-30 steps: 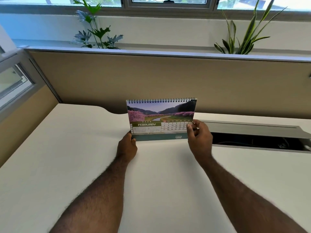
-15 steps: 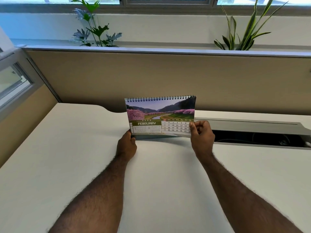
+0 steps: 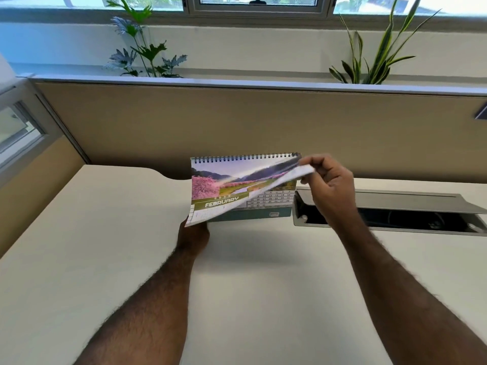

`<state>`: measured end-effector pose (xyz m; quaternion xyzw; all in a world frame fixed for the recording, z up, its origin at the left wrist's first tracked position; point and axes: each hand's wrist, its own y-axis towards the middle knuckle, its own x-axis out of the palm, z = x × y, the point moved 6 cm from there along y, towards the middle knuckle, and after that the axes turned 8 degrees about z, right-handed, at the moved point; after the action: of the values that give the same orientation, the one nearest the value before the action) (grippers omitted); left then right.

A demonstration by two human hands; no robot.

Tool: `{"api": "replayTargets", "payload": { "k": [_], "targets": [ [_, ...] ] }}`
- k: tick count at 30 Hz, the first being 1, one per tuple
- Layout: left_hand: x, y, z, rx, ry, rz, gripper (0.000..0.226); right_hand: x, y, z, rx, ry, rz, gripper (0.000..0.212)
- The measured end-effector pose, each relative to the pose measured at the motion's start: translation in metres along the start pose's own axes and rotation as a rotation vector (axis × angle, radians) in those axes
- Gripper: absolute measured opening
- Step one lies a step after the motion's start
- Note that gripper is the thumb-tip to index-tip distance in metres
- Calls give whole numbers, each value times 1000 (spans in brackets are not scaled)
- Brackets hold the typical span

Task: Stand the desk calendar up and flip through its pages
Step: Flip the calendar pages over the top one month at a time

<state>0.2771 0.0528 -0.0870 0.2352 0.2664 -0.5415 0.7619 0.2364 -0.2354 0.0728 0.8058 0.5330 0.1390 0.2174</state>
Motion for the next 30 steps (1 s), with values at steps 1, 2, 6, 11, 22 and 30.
{"api": "replayTargets", "payload": {
  "k": [1,2,6,11,22,30],
  "targets": [
    [0,0,2,34,47,-15,33,-1,6,-6,-33,1,-11,13],
    [2,1,3,50,90,-30,31,-2,12,-11,-58,-6,-12,14],
    [1,1,7,61,117,-40,27,-5,35,-17,-80,-17,35,13],
    [0,-1,9,67,78,-34,28,-4,68,-10,-50,-54,61,12],
    [1,-1,7,16,64,-37,26,25,119,56,371,-197,-17,9],
    [2,0,5,11,78,-45,26,26,71,133,923,-268,-240,18]
  ]
}}
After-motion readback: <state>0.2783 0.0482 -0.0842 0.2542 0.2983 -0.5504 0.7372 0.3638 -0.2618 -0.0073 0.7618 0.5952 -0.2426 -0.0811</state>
